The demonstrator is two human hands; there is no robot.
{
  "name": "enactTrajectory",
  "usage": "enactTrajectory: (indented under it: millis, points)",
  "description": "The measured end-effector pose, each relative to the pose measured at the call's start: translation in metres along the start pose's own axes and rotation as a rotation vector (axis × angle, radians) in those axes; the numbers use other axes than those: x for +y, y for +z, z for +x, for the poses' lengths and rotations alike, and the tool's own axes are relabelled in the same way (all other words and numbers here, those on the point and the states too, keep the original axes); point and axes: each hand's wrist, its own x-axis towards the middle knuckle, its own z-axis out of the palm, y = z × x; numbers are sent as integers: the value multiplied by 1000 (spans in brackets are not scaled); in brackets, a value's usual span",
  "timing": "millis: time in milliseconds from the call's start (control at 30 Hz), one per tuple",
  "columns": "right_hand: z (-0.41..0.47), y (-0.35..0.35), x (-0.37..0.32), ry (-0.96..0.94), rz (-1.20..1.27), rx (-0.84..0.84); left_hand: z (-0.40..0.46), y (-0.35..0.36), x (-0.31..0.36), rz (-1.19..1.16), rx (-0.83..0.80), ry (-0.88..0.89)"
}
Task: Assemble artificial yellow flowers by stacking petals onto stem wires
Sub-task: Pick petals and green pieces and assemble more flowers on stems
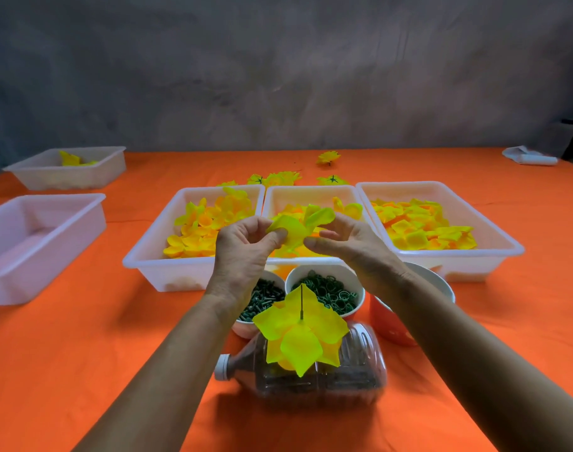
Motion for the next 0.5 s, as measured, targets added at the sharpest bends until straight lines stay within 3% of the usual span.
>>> enactTrajectory:
  millis: [133,300,500]
  points:
    - [-6,-1,-8,-68,85,-4,-1,-2,8,-8,-33,4]
    - [-9,-4,-14,-86,-18,94,0,-6,13,-37,-30,-2]
    - [-17,-5,-23,-107,144,-38,-1,-6,20,-77,-37,-32]
